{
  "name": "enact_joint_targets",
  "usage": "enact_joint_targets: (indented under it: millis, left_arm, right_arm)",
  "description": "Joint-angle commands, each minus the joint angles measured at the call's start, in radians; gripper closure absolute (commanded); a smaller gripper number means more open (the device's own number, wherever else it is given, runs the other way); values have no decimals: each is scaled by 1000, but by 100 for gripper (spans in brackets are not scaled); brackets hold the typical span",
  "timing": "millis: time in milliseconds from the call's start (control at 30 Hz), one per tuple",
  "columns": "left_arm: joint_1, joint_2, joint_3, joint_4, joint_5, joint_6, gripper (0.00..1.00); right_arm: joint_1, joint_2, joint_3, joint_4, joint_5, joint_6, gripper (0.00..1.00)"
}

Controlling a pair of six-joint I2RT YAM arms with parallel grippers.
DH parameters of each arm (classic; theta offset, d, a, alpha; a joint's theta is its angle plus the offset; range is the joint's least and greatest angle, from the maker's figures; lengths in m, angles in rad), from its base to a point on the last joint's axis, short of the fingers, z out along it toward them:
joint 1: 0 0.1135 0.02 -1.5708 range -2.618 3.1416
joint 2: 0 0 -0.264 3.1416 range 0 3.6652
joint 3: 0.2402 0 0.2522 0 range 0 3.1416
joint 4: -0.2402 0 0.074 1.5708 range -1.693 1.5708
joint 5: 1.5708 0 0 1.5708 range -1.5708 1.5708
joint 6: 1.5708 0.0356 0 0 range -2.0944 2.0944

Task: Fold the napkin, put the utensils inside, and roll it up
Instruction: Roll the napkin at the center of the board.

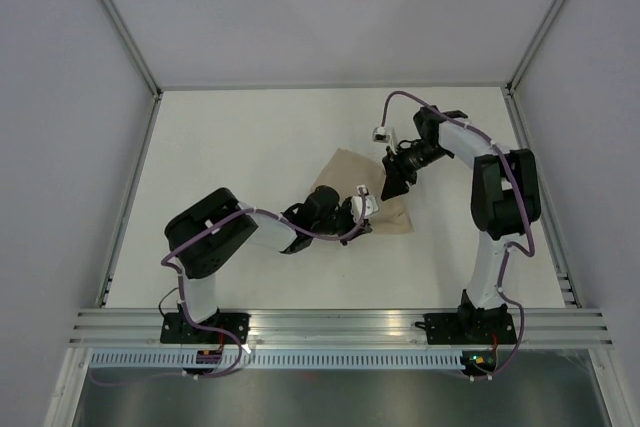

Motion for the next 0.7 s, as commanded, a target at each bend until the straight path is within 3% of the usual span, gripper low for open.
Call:
enact_joint_targets:
  millis: [0,200,367,667]
  left_arm:
    - [34,55,-59,-173,163,-139,98]
    - [98,97,-33,-171,286,-202,98]
    - [114,123,-15,-177,332,-210,98]
    - [128,131,-8,-173,354,-241,98]
  right_arm:
    - [-47,-118,-76,137,-75,-21,45]
    - [-48,-378,-386,388,-6,-101,38]
    - [57,-590,-650,608,125,-130,33]
    - [231,-730,-965,982,398,-190,27]
